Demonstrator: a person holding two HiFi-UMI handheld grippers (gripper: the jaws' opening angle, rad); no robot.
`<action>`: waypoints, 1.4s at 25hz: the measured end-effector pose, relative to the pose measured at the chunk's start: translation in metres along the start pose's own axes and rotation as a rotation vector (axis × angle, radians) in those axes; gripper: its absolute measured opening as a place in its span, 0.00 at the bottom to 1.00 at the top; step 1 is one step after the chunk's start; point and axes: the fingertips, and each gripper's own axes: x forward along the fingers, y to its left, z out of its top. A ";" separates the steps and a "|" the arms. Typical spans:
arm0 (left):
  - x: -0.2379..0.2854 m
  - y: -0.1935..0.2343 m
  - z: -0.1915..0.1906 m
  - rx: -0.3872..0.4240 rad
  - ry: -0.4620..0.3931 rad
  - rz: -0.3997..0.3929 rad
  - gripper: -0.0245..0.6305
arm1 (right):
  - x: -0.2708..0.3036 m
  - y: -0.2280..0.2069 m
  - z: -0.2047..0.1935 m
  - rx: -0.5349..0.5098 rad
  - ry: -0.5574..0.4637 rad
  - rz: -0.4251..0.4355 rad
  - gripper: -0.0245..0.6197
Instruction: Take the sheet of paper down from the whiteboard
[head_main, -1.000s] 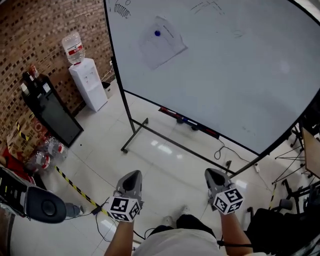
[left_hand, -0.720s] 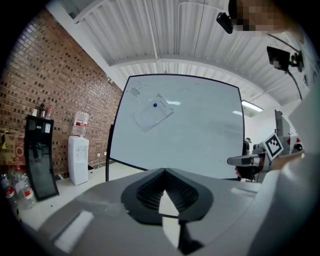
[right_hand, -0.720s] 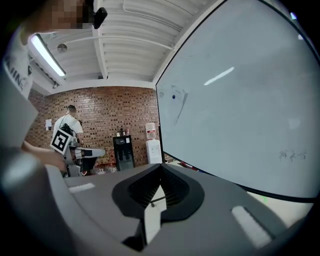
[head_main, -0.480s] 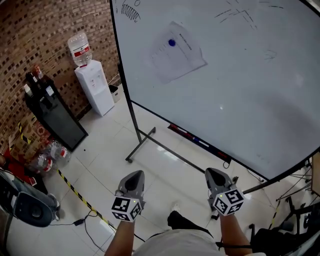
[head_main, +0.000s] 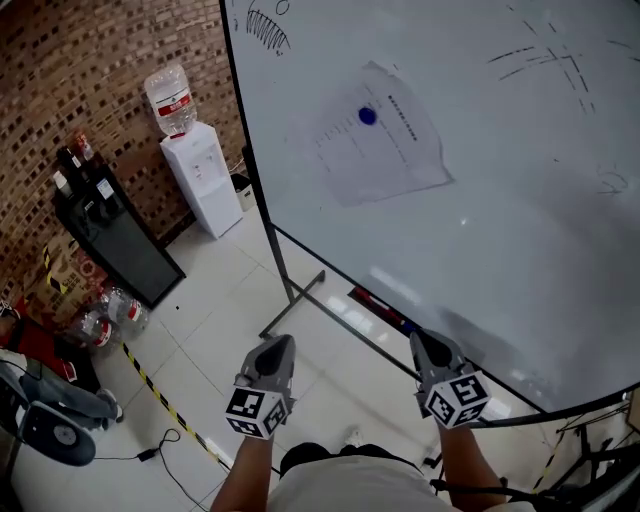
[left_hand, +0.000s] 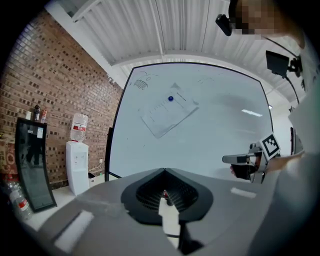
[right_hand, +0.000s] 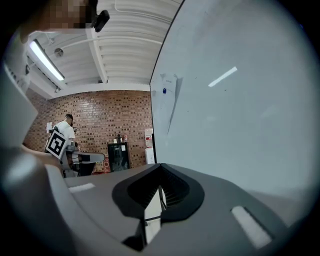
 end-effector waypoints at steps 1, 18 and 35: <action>0.007 0.003 0.001 0.001 0.003 -0.002 0.04 | 0.006 -0.003 0.002 0.005 -0.002 0.000 0.05; 0.193 0.075 0.040 0.089 0.021 -0.395 0.04 | 0.087 -0.043 0.054 -0.018 -0.084 -0.382 0.05; 0.216 0.088 0.118 0.195 -0.020 -0.699 0.04 | 0.103 -0.019 0.102 -0.018 -0.175 -0.675 0.05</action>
